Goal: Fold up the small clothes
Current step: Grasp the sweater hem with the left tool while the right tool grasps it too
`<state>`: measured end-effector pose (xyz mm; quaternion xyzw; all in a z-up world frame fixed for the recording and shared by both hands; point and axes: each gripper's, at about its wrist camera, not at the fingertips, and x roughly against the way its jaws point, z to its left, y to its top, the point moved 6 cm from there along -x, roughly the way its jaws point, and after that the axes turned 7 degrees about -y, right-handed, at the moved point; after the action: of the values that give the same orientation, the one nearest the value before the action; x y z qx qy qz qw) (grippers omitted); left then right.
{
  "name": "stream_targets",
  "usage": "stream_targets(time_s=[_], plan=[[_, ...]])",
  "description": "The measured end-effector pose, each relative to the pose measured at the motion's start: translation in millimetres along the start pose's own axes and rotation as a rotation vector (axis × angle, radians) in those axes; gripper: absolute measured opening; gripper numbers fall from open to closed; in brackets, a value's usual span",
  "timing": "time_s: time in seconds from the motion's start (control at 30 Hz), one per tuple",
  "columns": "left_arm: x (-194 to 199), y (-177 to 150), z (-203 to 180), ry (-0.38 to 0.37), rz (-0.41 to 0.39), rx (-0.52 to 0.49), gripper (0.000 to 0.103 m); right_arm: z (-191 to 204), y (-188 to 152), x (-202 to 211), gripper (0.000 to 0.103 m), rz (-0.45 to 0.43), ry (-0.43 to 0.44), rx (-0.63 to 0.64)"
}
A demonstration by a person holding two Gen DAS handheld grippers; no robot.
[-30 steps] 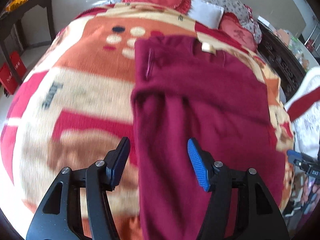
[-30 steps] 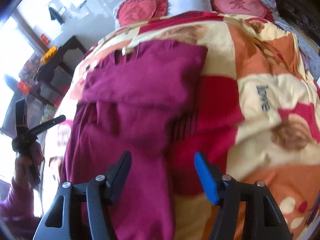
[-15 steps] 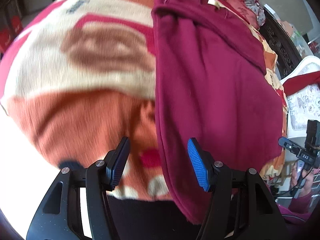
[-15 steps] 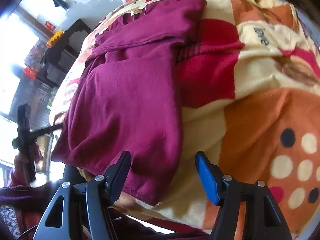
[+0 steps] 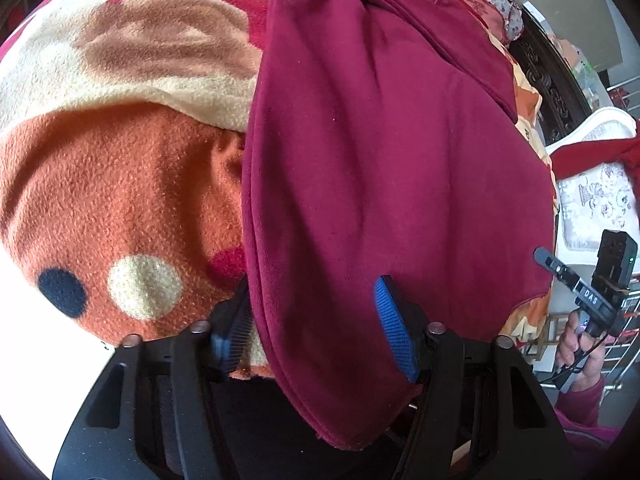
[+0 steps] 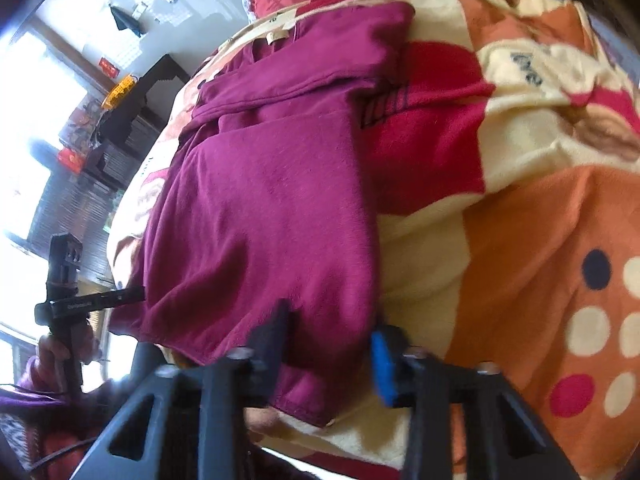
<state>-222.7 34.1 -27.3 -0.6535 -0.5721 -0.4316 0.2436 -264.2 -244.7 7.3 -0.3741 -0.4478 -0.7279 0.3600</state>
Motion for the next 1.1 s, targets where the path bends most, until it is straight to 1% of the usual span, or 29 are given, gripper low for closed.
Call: stream_targets(time_s=[0.03, 0.07, 0.1, 0.17, 0.3, 0.37, 0.43, 0.47, 0.53, 0.57, 0.6, 0.63, 0.7, 0.77, 0.8, 0.83, 0.87, 0.9, 0.97, 1.0, 1.1], plan=[[3, 2, 1, 0.015, -0.002, -0.013, 0.029, 1, 1, 7, 0.011, -0.021, 0.011, -0.004], [5, 4, 2, 0.023, -0.008, -0.019, 0.020, 3, 2, 11, 0.009, -0.034, 0.011, 0.004], [11, 6, 3, 0.014, -0.030, -0.015, 0.007, 5, 2, 15, 0.009, -0.041, 0.009, 0.018], [30, 10, 2, -0.004, -0.089, -0.009, 0.007, 15, 0, 25, 0.008, -0.050, 0.021, 0.047], [64, 5, -9, 0.000, -0.160, -0.085, 0.006, 40, -9, 47, 0.008, -0.047, 0.089, 0.099], [74, -1, -10, -0.001, -0.165, -0.098, 0.006, 52, -20, 54, 0.008, -0.026, 0.113, 0.128], [81, -10, -3, 0.018, -0.173, -0.107, 0.005, 59, -33, 52, 0.008, 0.008, 0.146, 0.138], [81, -15, 4, 0.029, -0.169, -0.102, 0.004, 60, -40, 48, 0.007, 0.028, 0.149, 0.143], [74, -19, 18, 0.036, -0.142, -0.061, 0.003, 56, -51, 34, 0.007, 0.069, 0.111, 0.152], [70, -18, 21, 0.031, -0.136, -0.040, 0.003, 52, -51, 30, 0.007, 0.070, 0.101, 0.140], [70, -18, 26, 0.023, -0.149, -0.010, 0.003, 48, -49, 28, 0.007, 0.070, 0.099, 0.121], [69, -17, 25, 0.016, -0.156, 0.000, 0.003, 44, -46, 27, 0.007, 0.066, 0.101, 0.104], [68, -17, 23, 0.021, -0.156, 0.003, 0.004, 42, -41, 32, 0.007, 0.051, 0.096, 0.109], [65, -16, 22, 0.027, -0.148, 0.001, 0.010, 42, -39, 36, 0.007, 0.047, 0.106, 0.112], [62, -15, 21, 0.027, -0.140, 0.001, 0.021, 42, -39, 36, 0.007, 0.048, 0.107, 0.105], [57, -15, 21, 0.027, -0.127, 0.004, 0.036, 40, -38, 34, 0.007, 0.054, 0.113, 0.090], [53, -15, 20, 0.024, -0.116, 0.007, 0.040, 40, -40, 33, 0.007, 0.063, 0.117, 0.083], [47, -16, 19, 0.014, -0.104, 0.012, 0.043, 40, -40, 31, 0.007, 0.069, 0.116, 0.079], [39, -18, 14, 0.001, -0.078, 0.006, 0.043, 39, -40, 28, 0.007, 0.079, 0.123, 0.061], [34, -19, 12, -0.001, -0.059, -0.003, 0.045, 38, -41, 26, 0.007, 0.084, 0.124, 0.056], [17, -22, 8, -0.010, -0.005, -0.006, 0.045, 31, -39, 22, 0.012, 0.088, 0.109, 0.028]])
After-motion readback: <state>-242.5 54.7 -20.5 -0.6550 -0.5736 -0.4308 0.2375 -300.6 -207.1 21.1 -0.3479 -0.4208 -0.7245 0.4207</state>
